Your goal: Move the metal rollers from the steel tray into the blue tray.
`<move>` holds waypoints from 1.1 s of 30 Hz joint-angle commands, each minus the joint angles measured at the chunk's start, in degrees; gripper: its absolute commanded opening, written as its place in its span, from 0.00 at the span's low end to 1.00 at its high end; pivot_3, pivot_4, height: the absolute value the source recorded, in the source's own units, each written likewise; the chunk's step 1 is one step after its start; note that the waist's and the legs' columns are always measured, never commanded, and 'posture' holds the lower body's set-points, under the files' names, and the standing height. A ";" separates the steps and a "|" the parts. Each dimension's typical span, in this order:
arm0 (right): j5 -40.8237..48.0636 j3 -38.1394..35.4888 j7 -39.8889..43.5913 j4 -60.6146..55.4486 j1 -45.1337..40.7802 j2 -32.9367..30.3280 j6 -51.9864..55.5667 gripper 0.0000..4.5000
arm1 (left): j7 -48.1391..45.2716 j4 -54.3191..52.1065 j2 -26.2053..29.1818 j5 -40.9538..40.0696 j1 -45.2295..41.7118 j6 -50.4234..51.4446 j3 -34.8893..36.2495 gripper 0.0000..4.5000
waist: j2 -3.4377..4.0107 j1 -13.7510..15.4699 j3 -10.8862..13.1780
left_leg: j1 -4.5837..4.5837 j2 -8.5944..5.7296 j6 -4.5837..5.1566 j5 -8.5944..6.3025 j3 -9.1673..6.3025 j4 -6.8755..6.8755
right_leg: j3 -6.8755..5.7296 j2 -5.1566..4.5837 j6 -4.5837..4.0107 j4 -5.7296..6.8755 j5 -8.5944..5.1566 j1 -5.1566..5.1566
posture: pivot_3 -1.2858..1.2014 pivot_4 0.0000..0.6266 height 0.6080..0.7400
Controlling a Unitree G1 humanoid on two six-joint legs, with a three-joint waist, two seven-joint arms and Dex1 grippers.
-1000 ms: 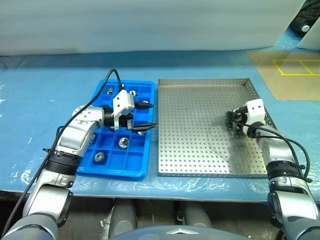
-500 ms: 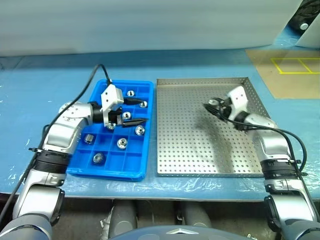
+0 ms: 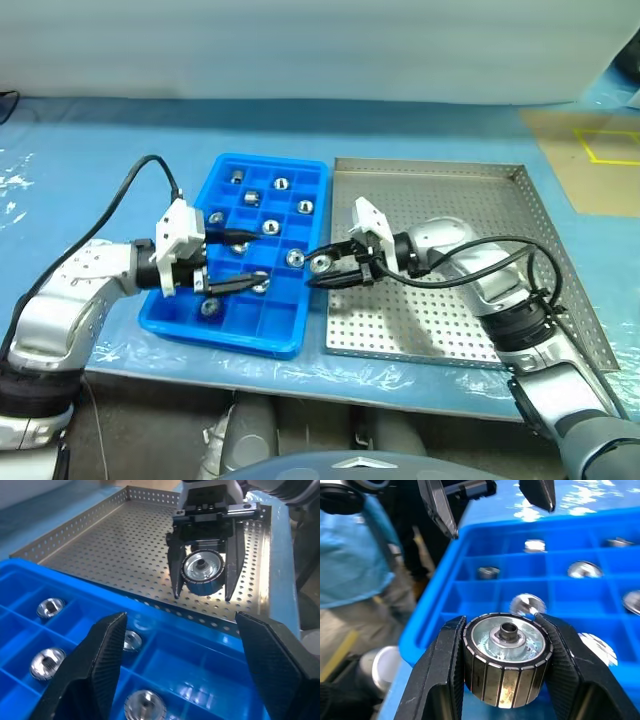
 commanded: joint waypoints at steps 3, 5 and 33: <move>-1.58 4.38 5.31 3.69 -2.00 3.42 -4.24 0.38 | 4.69 -9.53 1.68 -3.38 7.88 3.00 7.51 0.82 | -0.01 1.90 0.01 | 0.00 0.00 -0.03 0.02 -0.04 -0.06 | -0.03 0.00 -0.01 -0.02 -0.01 0.00 | 0.67 0.24 1.00; -2.78 5.51 6.28 7.23 -2.76 5.44 -5.83 0.38 | 6.19 -11.68 1.75 -3.90 10.67 3.73 9.37 0.82 | -0.02 2.75 0.01 | -0.01 0.00 -0.04 0.02 -0.08 -0.06 | -0.03 0.00 -0.01 -0.01 -0.01 -0.01 | 0.69 0.24 1.00; -4.55 -10.09 -4.00 6.31 -2.26 2.14 -3.46 0.80 | 5.21 4.69 -2.98 2.85 -8.23 -3.83 -5.83 0.82 | -0.09 4.41 -0.02 | 0.17 -0.06 -0.45 0.27 -0.10 -0.08 | 0.09 0.08 0.02 0.14 0.00 0.09 | 0.57 0.24 1.00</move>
